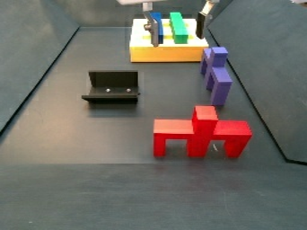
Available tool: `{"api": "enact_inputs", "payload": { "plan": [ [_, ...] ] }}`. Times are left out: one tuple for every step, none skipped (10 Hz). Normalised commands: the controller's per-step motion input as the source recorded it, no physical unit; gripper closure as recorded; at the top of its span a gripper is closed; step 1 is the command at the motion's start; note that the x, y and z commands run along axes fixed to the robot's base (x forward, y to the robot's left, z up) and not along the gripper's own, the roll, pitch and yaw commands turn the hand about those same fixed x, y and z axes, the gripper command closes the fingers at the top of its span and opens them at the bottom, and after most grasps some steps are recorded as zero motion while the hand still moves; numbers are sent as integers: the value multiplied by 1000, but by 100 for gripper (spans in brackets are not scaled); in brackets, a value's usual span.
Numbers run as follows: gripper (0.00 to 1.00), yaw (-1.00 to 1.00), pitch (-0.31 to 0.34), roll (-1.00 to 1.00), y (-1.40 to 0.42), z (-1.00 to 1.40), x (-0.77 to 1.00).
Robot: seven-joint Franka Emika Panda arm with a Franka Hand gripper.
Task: Pick up the purple object. Move up. Move to above the board. Insert the purple object.
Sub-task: Pick up the purple object.
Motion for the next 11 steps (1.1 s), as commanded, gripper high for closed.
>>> {"api": "enact_inputs", "payload": {
  "plan": [
    [0, 763, -109, -117, -257, -94, 0],
    [0, 771, -123, -96, -266, -71, -40],
    [0, 817, -116, -96, -214, -83, -29],
    [0, 823, -121, -87, -223, -89, -29],
    [0, 783, -126, -60, -283, -97, -63],
    [0, 746, -109, -23, -343, -151, -100],
    [0, 686, -137, -30, -314, -217, -200],
    [0, 523, -210, -79, -286, -237, -329],
    [0, -49, -137, -86, -111, -174, -123],
    [0, -606, -39, -44, -20, -169, -311],
    [0, -757, -76, -21, 0, -123, -397]
  ]
}}
